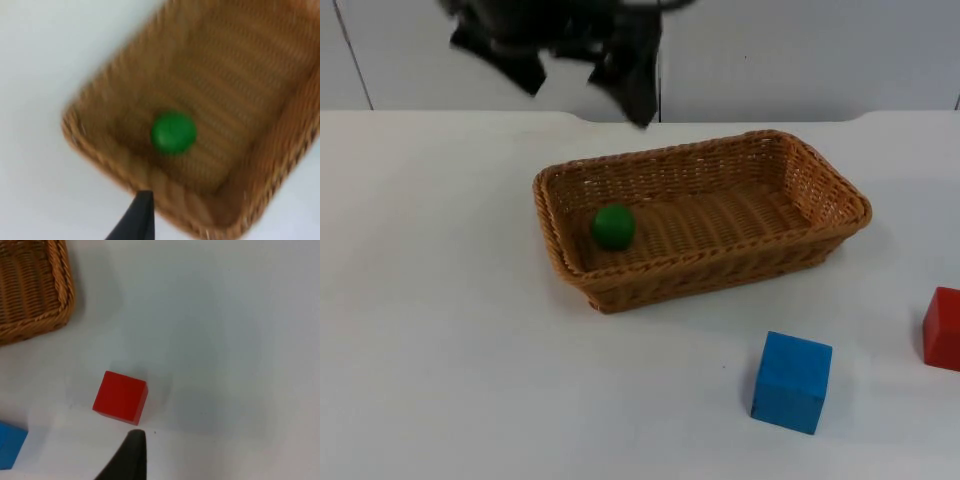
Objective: Place all geometric objects except the red cube into the basket.
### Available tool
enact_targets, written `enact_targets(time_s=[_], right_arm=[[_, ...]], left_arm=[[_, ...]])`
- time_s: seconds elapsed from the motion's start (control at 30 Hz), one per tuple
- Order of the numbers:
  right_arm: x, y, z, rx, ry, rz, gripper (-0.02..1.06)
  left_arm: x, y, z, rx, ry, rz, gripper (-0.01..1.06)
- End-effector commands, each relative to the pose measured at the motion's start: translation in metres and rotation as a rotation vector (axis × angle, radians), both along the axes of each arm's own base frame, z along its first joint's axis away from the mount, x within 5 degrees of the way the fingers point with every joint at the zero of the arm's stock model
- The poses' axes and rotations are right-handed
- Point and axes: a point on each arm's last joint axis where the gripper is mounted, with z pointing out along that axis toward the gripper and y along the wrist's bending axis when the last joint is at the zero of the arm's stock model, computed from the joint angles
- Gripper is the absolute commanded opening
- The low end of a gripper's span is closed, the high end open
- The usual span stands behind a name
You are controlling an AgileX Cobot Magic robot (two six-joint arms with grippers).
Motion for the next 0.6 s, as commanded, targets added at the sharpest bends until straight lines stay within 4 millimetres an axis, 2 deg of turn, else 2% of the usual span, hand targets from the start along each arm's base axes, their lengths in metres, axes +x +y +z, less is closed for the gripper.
enact_targets(time_s=[0.0, 0.1, 0.23, 0.33, 0.37, 0.53, 0.57], right_arm=[[0.0, 0.0, 0.002, -0.005, -0.007, 0.001, 1.05], [0.0, 0.0, 0.002, -0.005, -0.007, 0.001, 1.05], [-0.001, 0.001, 0.002, 0.002, -0.005, 0.001, 1.05], [-0.001, 0.001, 0.002, 0.006, 0.005, 0.001, 1.05], [-0.001, 0.001, 0.002, 0.006, 0.005, 0.001, 1.05], [-0.001, 0.001, 0.002, 0.013, 0.007, 0.001, 1.05], [-0.001, 0.001, 0.002, 0.013, 0.007, 0.001, 1.05]], left_arm=[[-0.013, 0.004, -0.008, -0.015, 0.018, 0.016, 1.05], [-0.033, 0.014, -0.024, 0.006, 0.071, 0.027, 1.05], [-0.043, 0.028, -0.028, 0.0, 0.102, 0.063, 1.05], [-0.049, 0.046, -0.025, -0.001, 0.11, 0.104, 1.05], [-0.049, 0.046, -0.025, -0.001, 0.11, 0.104, 1.05], [-0.069, 0.095, -0.008, -0.018, 0.08, 0.233, 1.05], [-0.069, 0.095, -0.008, -0.018, 0.08, 0.233, 1.05]])
